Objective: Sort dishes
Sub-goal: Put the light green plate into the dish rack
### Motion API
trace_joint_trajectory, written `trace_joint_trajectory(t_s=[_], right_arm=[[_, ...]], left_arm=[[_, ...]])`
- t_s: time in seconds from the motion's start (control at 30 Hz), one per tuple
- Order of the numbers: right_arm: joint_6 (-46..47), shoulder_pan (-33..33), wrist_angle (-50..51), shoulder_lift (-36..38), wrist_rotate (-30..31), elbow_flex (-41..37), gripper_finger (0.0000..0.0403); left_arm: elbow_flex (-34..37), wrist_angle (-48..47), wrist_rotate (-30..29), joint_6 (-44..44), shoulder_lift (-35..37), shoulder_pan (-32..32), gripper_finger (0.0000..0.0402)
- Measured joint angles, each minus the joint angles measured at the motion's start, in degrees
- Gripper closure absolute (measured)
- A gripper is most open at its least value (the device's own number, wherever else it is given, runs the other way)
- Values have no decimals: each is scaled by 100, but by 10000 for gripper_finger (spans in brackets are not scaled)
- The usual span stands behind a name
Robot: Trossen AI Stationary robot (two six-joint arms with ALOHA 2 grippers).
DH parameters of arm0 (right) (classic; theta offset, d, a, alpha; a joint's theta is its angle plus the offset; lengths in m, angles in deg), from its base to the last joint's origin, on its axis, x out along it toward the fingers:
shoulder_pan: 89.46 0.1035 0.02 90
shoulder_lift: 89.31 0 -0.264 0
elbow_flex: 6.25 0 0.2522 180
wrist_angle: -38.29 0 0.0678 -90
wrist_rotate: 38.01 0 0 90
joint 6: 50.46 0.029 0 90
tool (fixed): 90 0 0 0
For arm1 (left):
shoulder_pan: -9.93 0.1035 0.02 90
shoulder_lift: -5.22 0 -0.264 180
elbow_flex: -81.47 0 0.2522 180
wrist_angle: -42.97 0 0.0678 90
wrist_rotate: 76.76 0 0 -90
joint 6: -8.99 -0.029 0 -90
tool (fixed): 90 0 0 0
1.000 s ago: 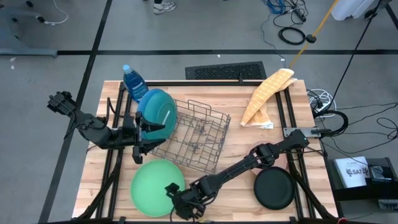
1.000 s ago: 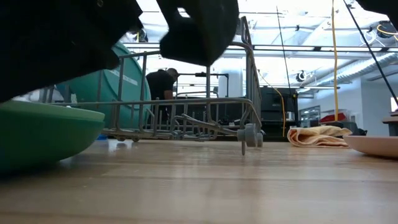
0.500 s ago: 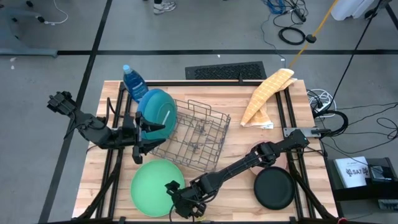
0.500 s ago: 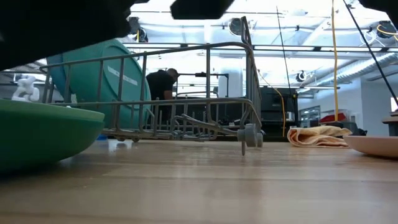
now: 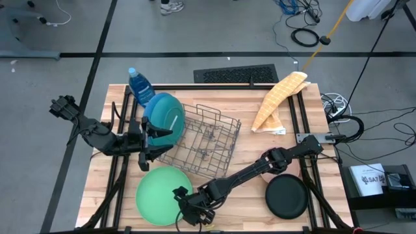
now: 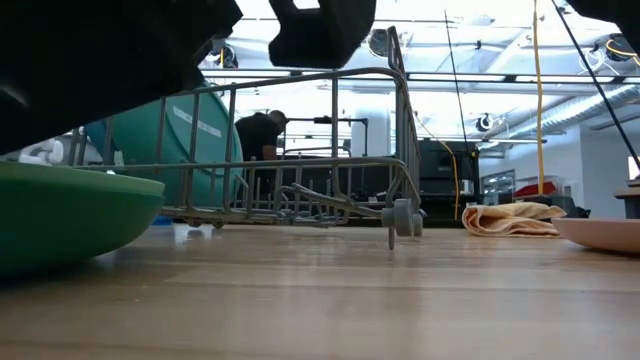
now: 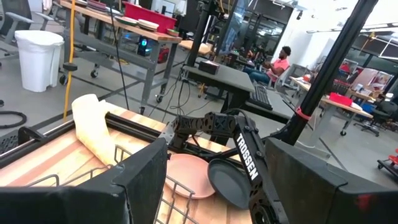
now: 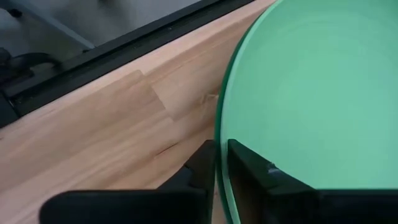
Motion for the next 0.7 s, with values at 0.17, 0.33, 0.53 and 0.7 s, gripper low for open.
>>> trace_joint_trajectory(t_s=[0.17,0.33,0.53,0.7], right_arm=[[-78,-5,2,2,-9,0,396],[-195,1,-9,18,-5,0,400],[-263,35,-40,242,69,-9,401],[-264,35,-89,530,45,-2,402]], left_arm=[[0,-2,0,0,0,0,134],[0,-2,-2,2,0,0,134],[0,2,-4,4,0,0,134],[0,13,-11,7,0,0,134]])
